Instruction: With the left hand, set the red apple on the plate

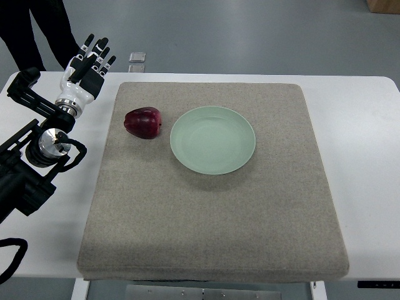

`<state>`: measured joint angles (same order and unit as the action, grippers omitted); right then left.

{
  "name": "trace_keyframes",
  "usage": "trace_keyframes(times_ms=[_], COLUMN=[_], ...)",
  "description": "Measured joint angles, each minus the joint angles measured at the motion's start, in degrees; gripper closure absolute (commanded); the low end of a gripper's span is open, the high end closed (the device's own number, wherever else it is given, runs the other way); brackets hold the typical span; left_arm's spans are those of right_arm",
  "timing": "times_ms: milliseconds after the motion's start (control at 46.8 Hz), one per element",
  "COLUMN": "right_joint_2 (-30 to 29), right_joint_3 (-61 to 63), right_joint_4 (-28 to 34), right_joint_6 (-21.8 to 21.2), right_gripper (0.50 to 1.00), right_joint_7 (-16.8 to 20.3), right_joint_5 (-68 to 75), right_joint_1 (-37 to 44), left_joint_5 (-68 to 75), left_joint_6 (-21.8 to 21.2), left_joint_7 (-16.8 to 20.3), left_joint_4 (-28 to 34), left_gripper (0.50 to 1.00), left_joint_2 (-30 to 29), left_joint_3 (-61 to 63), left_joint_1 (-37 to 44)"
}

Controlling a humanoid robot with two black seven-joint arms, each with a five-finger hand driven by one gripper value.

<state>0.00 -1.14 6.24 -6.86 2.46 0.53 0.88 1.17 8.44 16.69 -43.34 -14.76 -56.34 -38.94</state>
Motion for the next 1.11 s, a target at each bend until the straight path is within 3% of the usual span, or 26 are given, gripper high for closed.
trace_keyframes(times_ms=[683,875,1110], right_joint_2=[0.0,0.0,0.0], right_joint_3=[0.0,0.0,0.0], right_joint_4=[0.0,0.0,0.0], right_joint_6=[0.05,0.02,0.0], right_gripper=[0.57,0.57,0.57], right_joint_7=[0.0,0.0,0.0], right_joint_5=[0.0,0.0,0.0], right_joint_1=[0.0,0.0,0.0], left_joint_5=[-3.88,-2.96,-2.14], left_joint_6=[0.18,4.11,4.81], left_joint_7=[0.86,1.24,1.24], left_joint_4=[0.58,0.69,0.88], left_gripper=[0.5,0.5,0.5], left_joint_2=[0.08,-0.15,-0.35], left_joint_3=[-0.33,0.43,0.83], left_joint_1=[0.01,-0.01,-0.02])
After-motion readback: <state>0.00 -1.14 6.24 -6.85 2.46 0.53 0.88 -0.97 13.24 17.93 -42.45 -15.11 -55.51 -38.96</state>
